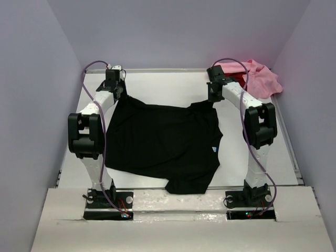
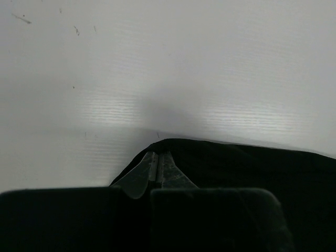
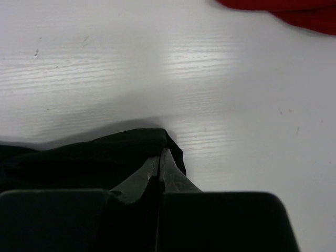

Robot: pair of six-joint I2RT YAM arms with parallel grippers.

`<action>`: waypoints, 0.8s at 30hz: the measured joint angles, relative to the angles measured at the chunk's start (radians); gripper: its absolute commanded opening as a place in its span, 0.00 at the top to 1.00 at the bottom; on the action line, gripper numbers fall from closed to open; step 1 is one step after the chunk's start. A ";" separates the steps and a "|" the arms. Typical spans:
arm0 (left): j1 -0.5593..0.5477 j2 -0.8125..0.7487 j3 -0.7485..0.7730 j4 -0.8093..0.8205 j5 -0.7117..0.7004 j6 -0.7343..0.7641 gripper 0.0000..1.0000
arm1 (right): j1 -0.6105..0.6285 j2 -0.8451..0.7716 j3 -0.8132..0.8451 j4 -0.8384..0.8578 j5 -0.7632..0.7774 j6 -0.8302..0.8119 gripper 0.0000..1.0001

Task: Fold and stack the t-shirts
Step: Fold the tshirt

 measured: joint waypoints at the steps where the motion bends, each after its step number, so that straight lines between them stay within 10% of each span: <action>1: 0.000 0.006 0.014 0.000 0.000 0.000 1.00 | -0.004 0.000 0.005 -0.005 0.010 0.005 1.00; 17: 0.027 0.130 0.181 -0.044 0.002 0.007 1.00 | -0.060 0.115 0.176 -0.029 0.051 0.043 1.00; 20: 0.029 0.154 0.204 -0.052 0.002 0.009 1.00 | -0.060 0.163 0.231 -0.031 0.031 0.050 0.10; 24: 0.029 0.190 0.240 -0.072 0.002 0.015 0.75 | -0.061 0.177 0.249 -0.021 0.008 0.051 0.00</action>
